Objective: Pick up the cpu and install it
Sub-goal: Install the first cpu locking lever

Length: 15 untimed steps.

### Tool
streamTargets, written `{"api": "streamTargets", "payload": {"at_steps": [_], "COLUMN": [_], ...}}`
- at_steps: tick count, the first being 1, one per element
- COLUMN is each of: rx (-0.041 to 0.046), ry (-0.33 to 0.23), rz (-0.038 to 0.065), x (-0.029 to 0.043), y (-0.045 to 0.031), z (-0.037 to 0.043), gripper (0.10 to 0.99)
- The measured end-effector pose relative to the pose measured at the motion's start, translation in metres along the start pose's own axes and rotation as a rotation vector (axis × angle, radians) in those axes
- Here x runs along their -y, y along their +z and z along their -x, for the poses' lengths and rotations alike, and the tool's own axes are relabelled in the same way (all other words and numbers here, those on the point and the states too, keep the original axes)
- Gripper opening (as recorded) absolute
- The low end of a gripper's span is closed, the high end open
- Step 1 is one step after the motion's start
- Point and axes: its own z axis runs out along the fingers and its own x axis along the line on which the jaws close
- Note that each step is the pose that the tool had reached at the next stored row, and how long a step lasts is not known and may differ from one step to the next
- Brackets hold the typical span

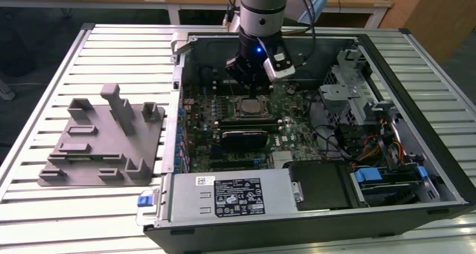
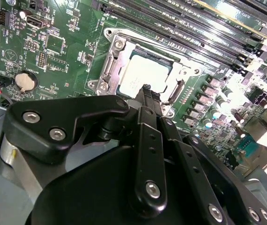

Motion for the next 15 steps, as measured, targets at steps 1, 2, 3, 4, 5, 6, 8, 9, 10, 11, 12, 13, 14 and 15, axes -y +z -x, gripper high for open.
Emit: {"api": "streamTargets", "payload": {"at_steps": [1, 2, 3, 4, 5, 6, 8, 9, 10, 11, 12, 13, 14, 15], "rx": [0.0, 0.0, 0.0, 0.0, -0.0001, -0.0002, 0.0, 0.0, -0.0001, 0.0, 0.0, 0.0, 0.0, -0.0001], "ry": [0.0, 0.0, 0.0, 0.0, 0.0, 0.0, 0.0, 0.0, 0.0, 0.0, 0.0, 0.0, 0.0, 0.0], "rz": [0.0, 0.0, 0.0, 0.0, 0.0, -0.001, 0.0, 0.0, 0.0, 0.0, 0.0, 0.0, 0.0, 0.0], "x": [0.0, 0.0, 0.0, 0.0, 0.0, 0.0001, 0.0, -0.0001, -0.0001, -0.0002, -0.0003, -0.0003, -0.0004, -0.0004], "y": [0.0, 0.0, 0.0, 0.0, -0.0002, -0.0008, -0.0029, -0.0044, -0.0061, -0.0081, -0.01, -0.0118, -0.0133, -0.0144], "z": [0.0, 0.0, 0.0, 0.0, 0.0, 0.0, 0.0, 0.0001, 0.0001, 0.0001, 0.0002, 0.0002, 0.0002, 0.0002], "gripper": [0.106, 0.106, 0.106, 0.106, 0.106, 0.106, 0.106, 0.106, 0.106, 0.106, 0.106, 0.106, 0.106, 0.106]}}
